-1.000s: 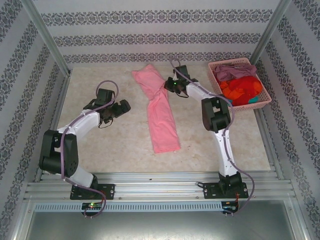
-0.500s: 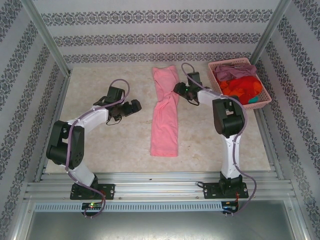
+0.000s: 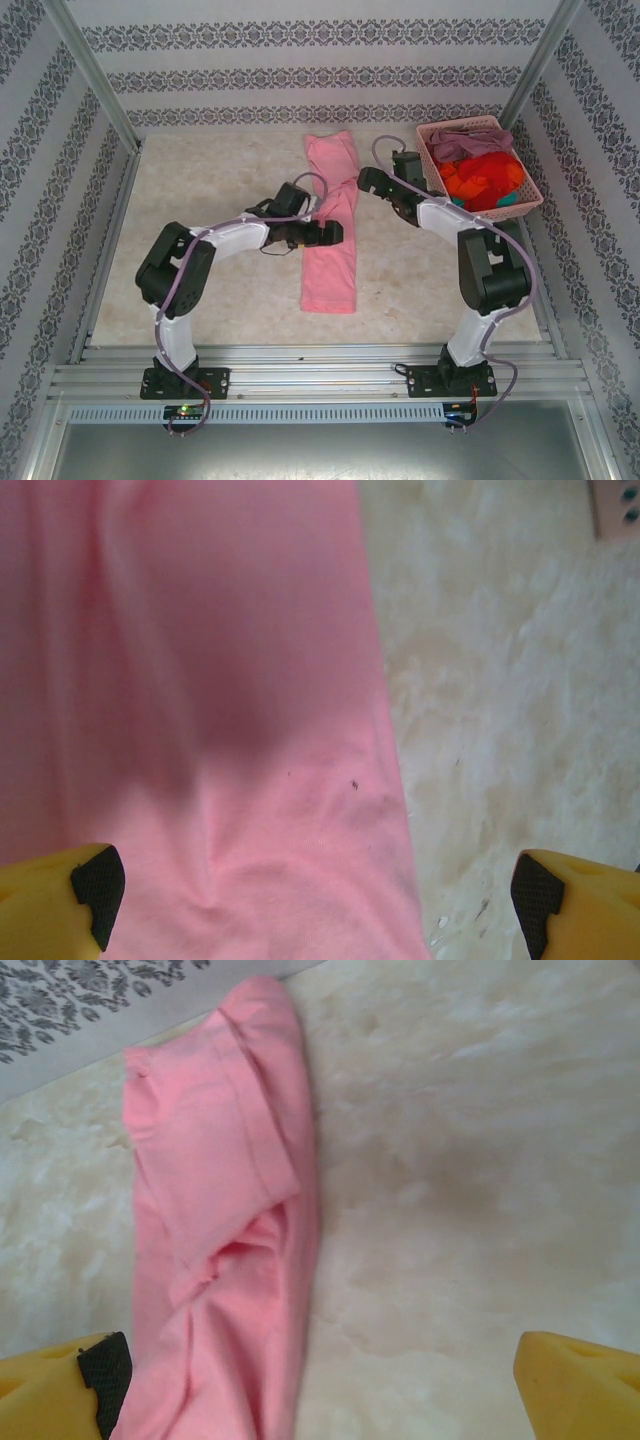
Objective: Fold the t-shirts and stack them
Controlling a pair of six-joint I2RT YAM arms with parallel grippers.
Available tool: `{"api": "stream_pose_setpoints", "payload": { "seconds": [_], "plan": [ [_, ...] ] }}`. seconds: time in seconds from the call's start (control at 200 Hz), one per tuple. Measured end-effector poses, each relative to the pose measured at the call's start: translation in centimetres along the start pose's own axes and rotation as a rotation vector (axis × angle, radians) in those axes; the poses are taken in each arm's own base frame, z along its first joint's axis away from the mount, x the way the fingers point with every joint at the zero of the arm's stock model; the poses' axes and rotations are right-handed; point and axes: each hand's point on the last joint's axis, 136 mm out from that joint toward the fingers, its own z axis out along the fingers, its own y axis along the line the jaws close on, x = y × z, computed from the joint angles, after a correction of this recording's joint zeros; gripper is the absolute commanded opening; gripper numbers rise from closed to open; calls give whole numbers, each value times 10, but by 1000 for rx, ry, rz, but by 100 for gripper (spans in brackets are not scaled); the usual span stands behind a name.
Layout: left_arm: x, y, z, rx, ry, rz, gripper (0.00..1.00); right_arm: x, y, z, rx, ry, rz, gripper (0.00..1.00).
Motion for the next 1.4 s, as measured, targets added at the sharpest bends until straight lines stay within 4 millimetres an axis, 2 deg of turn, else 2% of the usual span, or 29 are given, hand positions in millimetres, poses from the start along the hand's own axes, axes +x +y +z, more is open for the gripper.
{"api": "stream_pose_setpoints", "payload": {
  "seconds": [0.095, 0.28, 0.365, 0.49, 0.57, 0.669, 0.774, 0.834, 0.909, 0.964, 1.024, 1.104, 1.179, 1.299, 1.399],
  "plan": [
    [12, 1, 12, 5, 33, 2, 100, 5, -16, -13, 38, -13, 2, 98],
    [30, -4, 6, 43, 36, 3, 100, 12, -52, -17, 66, 3, 55, 96],
    [43, -3, -1, 60, 47, -16, 100, 19, -56, -18, 66, 18, 50, 96],
    [60, 0, -13, 69, 59, -56, 100, 22, -41, -27, 22, 14, -16, 97],
    [60, -1, -18, 70, 50, -66, 100, 18, -26, -38, -13, -6, -89, 98],
    [49, -4, -27, 80, 14, -78, 100, 15, 10, -56, -84, -47, -251, 98],
    [18, 4, -50, 94, -85, -105, 100, 28, 57, -79, -179, -65, -472, 98],
    [-3, 17, -68, 91, -158, -128, 100, 44, 85, -92, -240, -62, -615, 98],
    [-27, 44, -93, 62, -247, -172, 100, 72, 114, -108, -318, -38, -791, 98],
    [-39, 68, -112, 32, -304, -213, 100, 102, 129, -119, -379, 2, -918, 98],
    [-45, 94, -126, 3, -344, -261, 100, 136, 141, -129, -446, 58, -1039, 98],
    [-41, 124, -138, -37, -372, -321, 100, 181, 147, -143, -520, 146, -1177, 98],
    [-36, 140, -143, -60, -377, -344, 100, 218, 149, -157, -591, 232, -1278, 98],
    [-31, 144, -145, -77, -365, -324, 100, 266, 147, -178, -674, 356, -1406, 93],
    [-29, 143, -145, -83, -357, -302, 100, 300, 130, -185, -693, 486, -1495, 87]
  ]
}}
